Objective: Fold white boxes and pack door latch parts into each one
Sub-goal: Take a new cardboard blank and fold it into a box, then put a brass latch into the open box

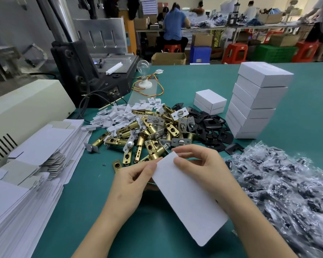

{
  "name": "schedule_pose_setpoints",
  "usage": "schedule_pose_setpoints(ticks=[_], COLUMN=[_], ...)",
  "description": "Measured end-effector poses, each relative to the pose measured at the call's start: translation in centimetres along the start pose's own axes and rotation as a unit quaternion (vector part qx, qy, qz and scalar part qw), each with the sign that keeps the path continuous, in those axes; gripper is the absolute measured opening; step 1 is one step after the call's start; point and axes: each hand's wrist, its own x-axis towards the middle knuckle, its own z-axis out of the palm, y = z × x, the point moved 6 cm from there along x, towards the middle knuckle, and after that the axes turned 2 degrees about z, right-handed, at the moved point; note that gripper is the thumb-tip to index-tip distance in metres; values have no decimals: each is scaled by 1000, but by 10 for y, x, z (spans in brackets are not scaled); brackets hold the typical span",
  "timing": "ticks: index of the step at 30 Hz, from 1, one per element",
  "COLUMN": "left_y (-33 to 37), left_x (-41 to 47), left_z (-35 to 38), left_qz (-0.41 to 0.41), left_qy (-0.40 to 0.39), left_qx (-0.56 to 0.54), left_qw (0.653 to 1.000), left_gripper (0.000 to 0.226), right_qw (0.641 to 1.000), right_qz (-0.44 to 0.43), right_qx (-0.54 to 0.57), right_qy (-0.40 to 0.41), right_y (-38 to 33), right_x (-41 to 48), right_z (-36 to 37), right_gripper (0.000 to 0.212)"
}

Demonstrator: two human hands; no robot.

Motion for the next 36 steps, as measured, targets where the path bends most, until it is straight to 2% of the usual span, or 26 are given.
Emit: schedule_pose_setpoints(ticks=[4,6,9,12,15,17,18,19,20,22,25,27,29,31,34,36], left_y=[-3,-4,-8,-7,-3,6,11,13,12,7,8,5,2,2,1,-3], left_x=[1,2,4,3,3,5,4,3,2,2,-3,-4,-4,-6,-7,-9], left_z=[0,-2,-9,-13,-13,-20,-22,-20,-17,-11,2,7,6,5,8,18], left_qz=[-19,-44,-82,-105,-59,38,81,107,113,99,106,92,82,75,63,47], left_qy=[-13,-1,28,41,49,89,89,61,24,-43,-109,-129,-117,-114,-156,-209], left_qx=[-4,-20,-67,-65,9,87,85,60,28,17,66,82,89,93,108,115], left_qw=[1000,999,994,991,997,991,989,991,993,994,986,984,986,986,980,970], left_gripper=[28,29,35,39,45,41,35,37,49,68,49,40,35,31,29,29], right_qw=[999,999,996,976,977,984,987,988,988,984,971,969,981,995,997,998], right_qz=[26,25,-54,-152,-172,-145,-129,-116,-106,-96,-75,-52,-47,-54,-55,-50], right_qx=[6,36,-21,-100,-102,-90,-88,-91,-100,-118,-141,-116,-63,-5,46,-9], right_qy=[-26,-28,-65,-123,-70,-41,-38,-44,-56,-97,-180,-214,-180,-88,36,21], right_y=[3,-1,-13,-27,-31,-29,-26,-23,-20,-15,-8,-6,-10,-14,-20,-31], right_x=[2,2,0,-8,-9,-6,-4,-3,-2,-3,-5,-6,-4,0,8,20], right_z=[2,0,-4,7,7,2,-1,-2,-2,3,12,11,1,-16,-29,-14], right_gripper=[10,18,46,46,36,35,35,36,37,33,30,38,55,74,61,51])
